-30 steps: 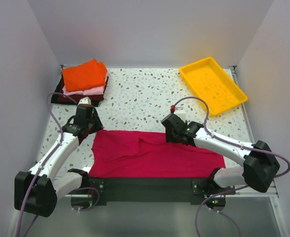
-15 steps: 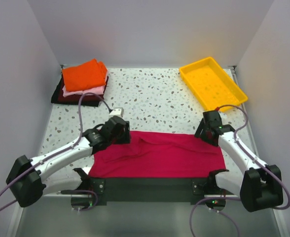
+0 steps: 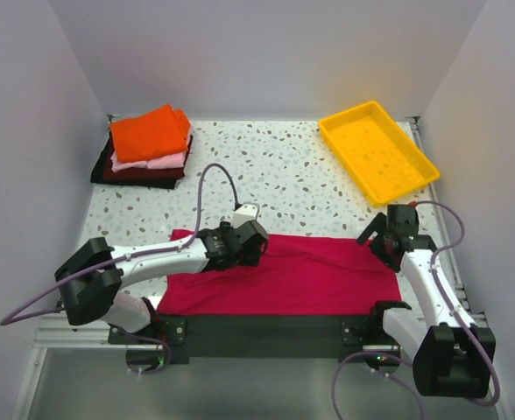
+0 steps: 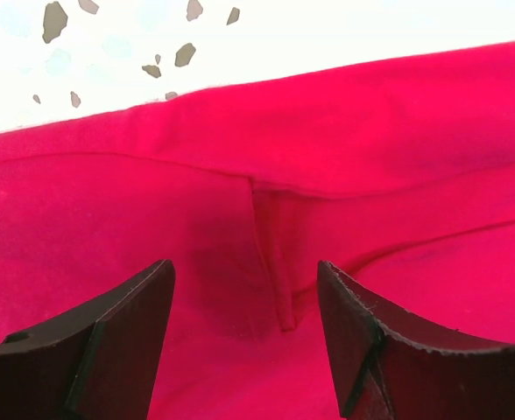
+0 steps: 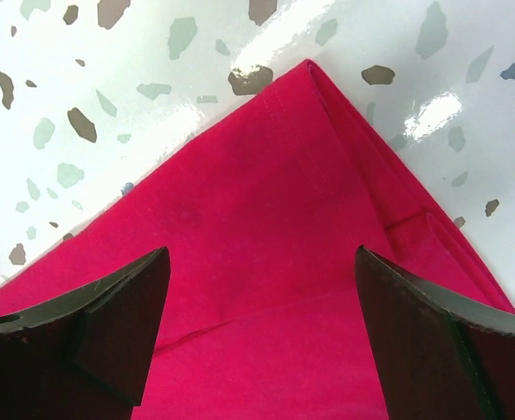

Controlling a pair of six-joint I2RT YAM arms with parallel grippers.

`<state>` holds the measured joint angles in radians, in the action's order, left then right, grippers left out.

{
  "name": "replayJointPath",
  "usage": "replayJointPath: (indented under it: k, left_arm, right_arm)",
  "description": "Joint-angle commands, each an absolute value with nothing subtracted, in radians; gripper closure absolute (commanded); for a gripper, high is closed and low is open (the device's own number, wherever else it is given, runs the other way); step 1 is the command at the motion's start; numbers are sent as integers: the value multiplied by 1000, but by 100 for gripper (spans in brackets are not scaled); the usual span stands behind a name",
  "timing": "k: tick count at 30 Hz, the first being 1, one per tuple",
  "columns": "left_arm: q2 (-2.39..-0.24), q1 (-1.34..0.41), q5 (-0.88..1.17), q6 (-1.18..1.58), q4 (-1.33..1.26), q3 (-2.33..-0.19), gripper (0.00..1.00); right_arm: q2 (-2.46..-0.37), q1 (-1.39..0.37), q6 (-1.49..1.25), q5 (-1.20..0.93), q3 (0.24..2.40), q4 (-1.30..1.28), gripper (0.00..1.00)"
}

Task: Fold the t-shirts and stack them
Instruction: Fold the tshirt

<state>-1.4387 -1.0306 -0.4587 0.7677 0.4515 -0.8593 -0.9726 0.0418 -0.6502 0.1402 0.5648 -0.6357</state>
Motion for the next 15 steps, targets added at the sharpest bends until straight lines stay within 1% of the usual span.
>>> replayJointPath:
  k: [1,5,9,15]
  left_arm:
    - [-1482,-1060,-543,787,460,-907,30]
    - [-1502,-1074,-555,788,476,-900,33]
    - [-1496,-1080,-537,785,449,-884,37]
    - [-1503,-1080,-526,779,423,-854,39]
  right_arm:
    - [-924,55,-683,147,568,-676,9]
    - [-875,60,-719,201,566,-729,1]
    - [-873,64,-781,242,568,-762,1]
    - [-904,66,-804,221,584,-764,1]
